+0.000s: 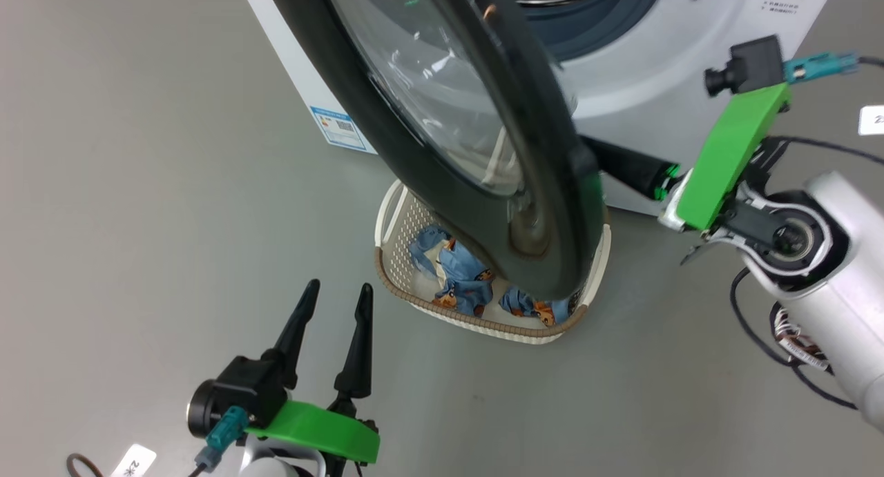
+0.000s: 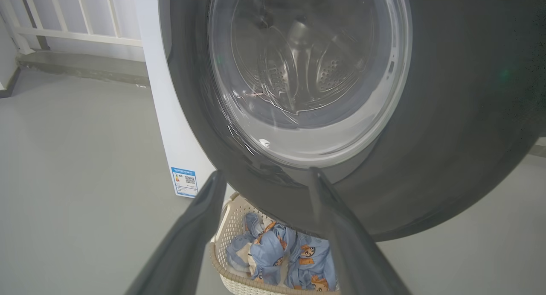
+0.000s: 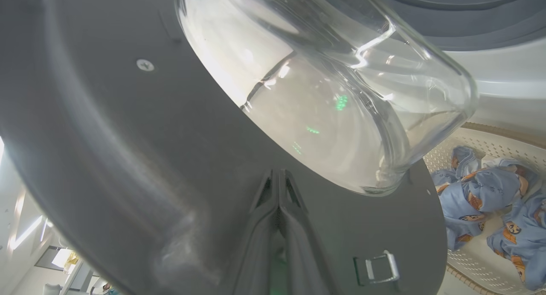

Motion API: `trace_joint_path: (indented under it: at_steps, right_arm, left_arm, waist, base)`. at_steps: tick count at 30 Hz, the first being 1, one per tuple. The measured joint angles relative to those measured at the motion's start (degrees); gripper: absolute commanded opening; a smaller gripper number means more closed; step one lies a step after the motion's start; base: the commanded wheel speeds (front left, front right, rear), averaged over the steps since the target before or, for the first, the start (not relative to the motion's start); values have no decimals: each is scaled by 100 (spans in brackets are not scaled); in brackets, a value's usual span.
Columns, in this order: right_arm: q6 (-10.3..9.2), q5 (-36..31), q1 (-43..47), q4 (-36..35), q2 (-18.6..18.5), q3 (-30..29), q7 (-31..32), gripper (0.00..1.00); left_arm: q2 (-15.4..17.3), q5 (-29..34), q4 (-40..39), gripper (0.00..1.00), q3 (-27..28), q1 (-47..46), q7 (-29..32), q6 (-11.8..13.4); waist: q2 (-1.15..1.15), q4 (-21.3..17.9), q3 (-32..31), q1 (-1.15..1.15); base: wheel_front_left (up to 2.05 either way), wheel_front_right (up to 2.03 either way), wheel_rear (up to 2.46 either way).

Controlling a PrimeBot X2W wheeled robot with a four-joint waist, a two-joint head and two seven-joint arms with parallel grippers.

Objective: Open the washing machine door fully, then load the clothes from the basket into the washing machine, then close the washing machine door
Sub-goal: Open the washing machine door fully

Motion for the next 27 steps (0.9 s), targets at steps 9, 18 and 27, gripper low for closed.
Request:
trace_joint_path:
  at_steps: [9,18,27]
  right_arm:
    - [0,15,276,-105,197,156,52,0]
    - [0,55,451,-261,497,342,154,0]
    - [0,53,481,-285,620,422,197,0]
  left_arm:
    - [2,111,36,100,97,81,0,-81]
    - [7,156,68,100,148,207,0,-132]
    - [14,160,68,100,176,207,0,-132]
  waist:
    - [0,108,-217,0]
    - [0,211,-379,0]
    - [0,237,-443,0]
  base:
    - [0,0,0]
    - [0,0,0]
    - [0,0,0]
